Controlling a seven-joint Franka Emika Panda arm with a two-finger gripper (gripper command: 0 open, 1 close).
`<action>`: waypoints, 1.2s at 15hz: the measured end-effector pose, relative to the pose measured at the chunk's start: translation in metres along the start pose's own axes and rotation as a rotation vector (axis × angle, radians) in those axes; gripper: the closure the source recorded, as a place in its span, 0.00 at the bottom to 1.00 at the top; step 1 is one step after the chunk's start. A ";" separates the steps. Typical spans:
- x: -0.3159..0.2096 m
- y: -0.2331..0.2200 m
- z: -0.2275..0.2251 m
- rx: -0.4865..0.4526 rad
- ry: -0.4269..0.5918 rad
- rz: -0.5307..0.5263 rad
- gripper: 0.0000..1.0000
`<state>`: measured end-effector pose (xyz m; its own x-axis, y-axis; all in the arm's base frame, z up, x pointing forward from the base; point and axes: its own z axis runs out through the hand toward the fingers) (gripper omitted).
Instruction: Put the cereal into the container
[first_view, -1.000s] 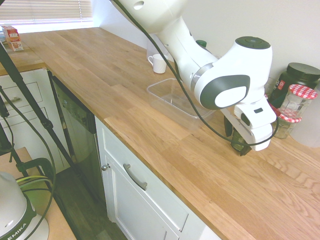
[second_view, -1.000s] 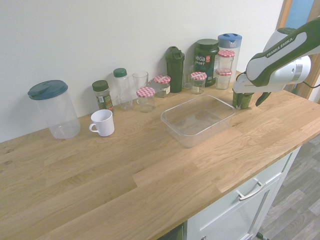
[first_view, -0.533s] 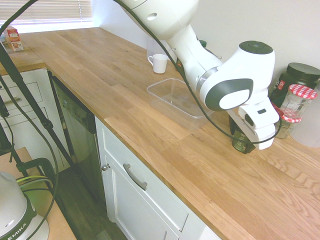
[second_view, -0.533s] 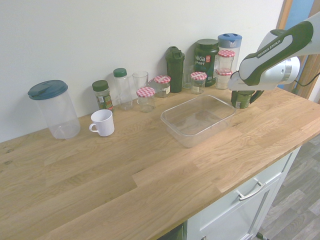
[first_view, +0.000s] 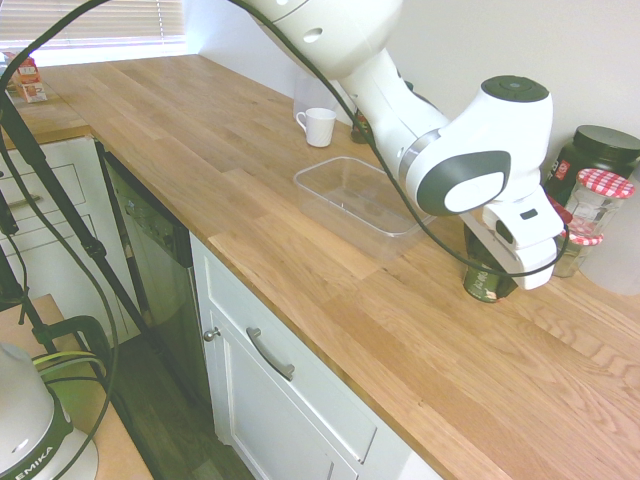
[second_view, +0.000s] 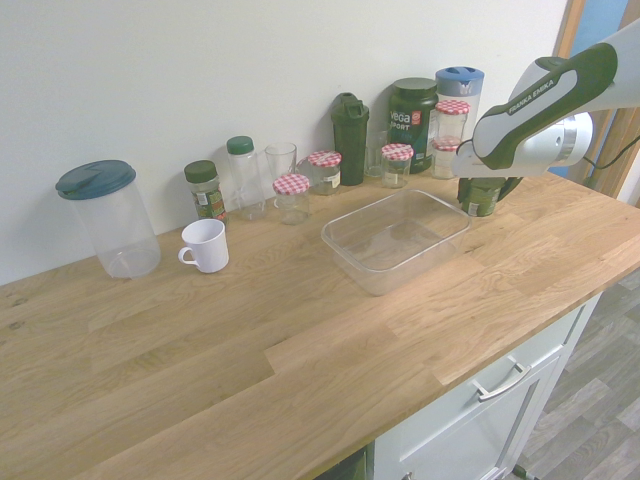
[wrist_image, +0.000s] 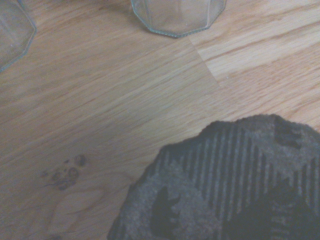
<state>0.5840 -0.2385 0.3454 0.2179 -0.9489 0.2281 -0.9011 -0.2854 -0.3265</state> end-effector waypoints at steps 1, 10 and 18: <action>0.000 -0.001 0.000 0.001 0.001 0.000 1.00; 0.000 -0.023 -0.039 0.068 0.039 -0.002 1.00; -0.154 -0.076 -0.160 0.156 0.073 -0.147 1.00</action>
<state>0.5592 -0.0495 0.4817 0.3096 -0.8852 0.3473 -0.7915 -0.4423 -0.4217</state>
